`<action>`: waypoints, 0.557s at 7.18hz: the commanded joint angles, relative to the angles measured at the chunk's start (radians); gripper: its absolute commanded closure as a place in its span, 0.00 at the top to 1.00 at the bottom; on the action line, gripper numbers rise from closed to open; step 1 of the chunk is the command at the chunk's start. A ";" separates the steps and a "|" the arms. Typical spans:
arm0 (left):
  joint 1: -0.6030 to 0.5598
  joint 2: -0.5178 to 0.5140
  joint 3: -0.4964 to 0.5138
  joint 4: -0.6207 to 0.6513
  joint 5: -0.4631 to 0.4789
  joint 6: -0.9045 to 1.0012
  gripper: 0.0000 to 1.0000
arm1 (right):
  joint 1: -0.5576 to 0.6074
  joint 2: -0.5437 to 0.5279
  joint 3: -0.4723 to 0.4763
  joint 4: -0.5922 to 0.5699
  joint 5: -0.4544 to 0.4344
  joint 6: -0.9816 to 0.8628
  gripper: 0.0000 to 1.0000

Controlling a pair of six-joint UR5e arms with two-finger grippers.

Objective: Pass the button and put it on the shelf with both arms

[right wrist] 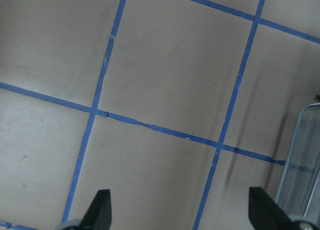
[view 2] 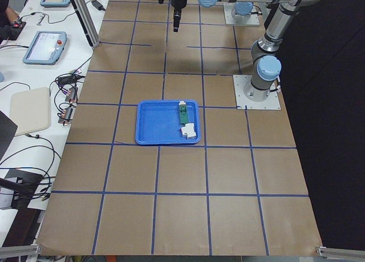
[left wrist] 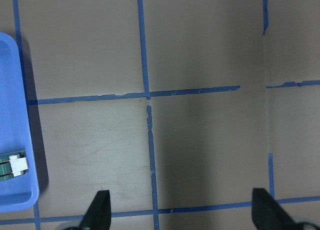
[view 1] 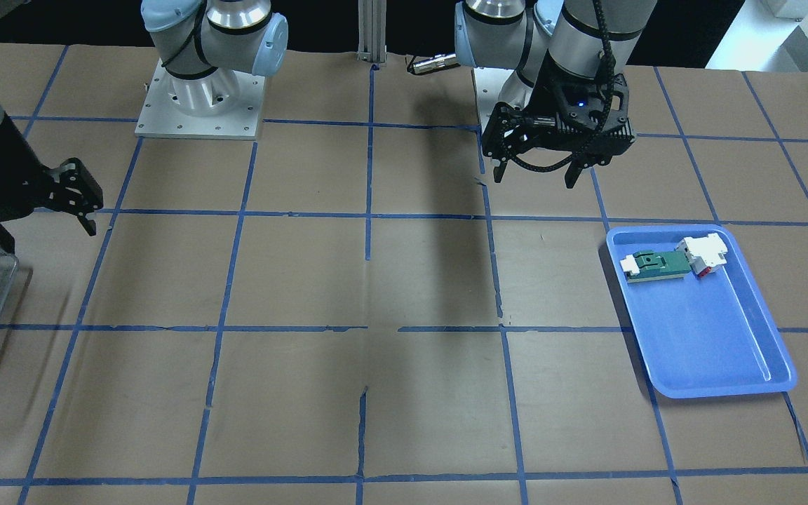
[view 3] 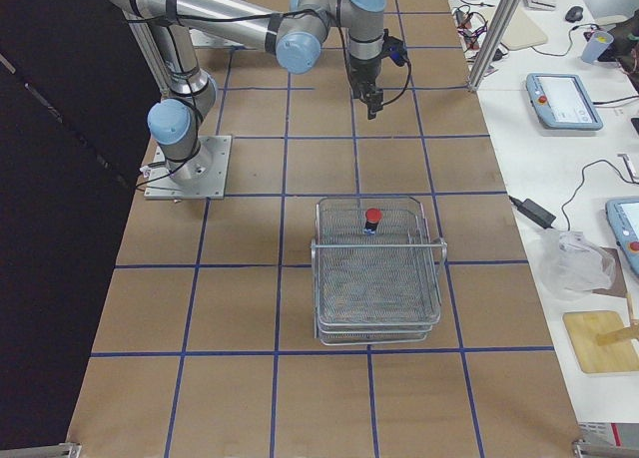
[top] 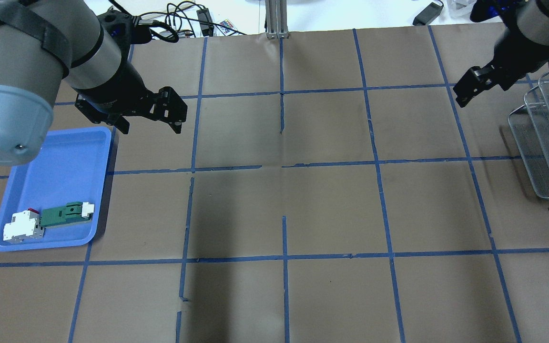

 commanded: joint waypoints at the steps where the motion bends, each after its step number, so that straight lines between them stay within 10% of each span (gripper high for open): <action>1: 0.001 0.000 0.000 0.000 0.000 0.000 1.00 | 0.066 -0.001 -0.023 -0.013 -0.003 0.274 1.00; 4: 0.001 0.000 0.000 0.000 0.000 0.000 1.00 | 0.096 -0.001 -0.057 0.086 -0.045 0.502 1.00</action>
